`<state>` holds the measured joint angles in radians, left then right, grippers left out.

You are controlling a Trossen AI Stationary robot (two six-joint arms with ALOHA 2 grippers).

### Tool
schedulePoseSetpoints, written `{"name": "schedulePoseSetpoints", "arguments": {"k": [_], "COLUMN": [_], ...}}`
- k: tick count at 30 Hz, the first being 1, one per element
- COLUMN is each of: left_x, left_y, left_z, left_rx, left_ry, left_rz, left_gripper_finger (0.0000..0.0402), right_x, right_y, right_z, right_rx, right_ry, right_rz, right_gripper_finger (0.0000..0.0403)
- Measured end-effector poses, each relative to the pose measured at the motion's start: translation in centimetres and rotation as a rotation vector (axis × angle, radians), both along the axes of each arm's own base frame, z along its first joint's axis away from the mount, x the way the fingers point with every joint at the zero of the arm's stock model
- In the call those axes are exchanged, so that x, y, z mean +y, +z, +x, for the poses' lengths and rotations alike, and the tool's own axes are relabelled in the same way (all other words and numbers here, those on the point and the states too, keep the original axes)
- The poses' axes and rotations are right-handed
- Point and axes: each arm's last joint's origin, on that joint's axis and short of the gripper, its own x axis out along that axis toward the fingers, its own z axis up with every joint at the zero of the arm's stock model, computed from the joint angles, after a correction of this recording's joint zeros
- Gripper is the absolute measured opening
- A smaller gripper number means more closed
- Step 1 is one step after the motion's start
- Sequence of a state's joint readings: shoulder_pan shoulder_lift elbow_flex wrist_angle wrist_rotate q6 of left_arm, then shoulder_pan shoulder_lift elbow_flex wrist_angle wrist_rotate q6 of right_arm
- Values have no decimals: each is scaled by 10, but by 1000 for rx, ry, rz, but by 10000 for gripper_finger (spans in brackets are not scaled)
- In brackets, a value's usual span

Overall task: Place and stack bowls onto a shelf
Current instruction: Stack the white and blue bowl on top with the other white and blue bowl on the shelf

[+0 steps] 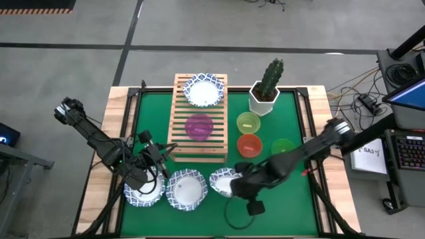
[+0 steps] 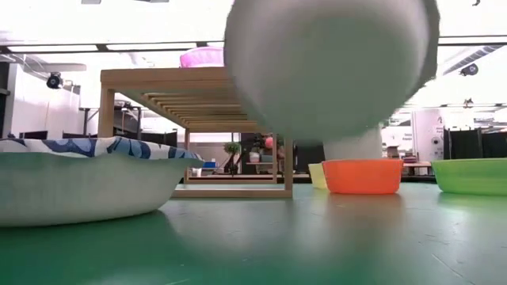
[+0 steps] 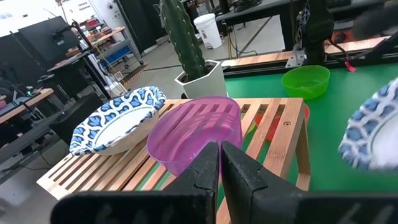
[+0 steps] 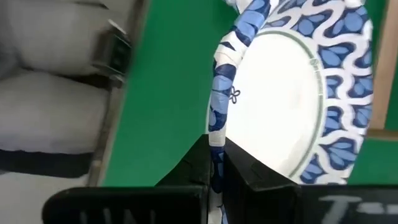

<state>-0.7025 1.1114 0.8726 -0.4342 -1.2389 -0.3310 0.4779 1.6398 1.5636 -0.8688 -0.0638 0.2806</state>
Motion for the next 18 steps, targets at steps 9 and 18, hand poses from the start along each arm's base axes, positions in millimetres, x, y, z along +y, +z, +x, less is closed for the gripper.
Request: {"name": "schedulePoseSetpoints", "arguments": {"k": [9,18], "left_x": [0,0], "left_y": [1,1], "left_z": [1,0], "left_rx": [-10,-13], "left_ry": [1,5], "left_rz": [-5,-2], "left_gripper_finger": [0,0], "right_x": [-17,-82], "right_y": [77,104], "right_z": [-39,-23], "right_rx": [-399,-647], "right_ry": [170,8], "right_rz": [-15,-699], "right_gripper_finger": [9,9]}}
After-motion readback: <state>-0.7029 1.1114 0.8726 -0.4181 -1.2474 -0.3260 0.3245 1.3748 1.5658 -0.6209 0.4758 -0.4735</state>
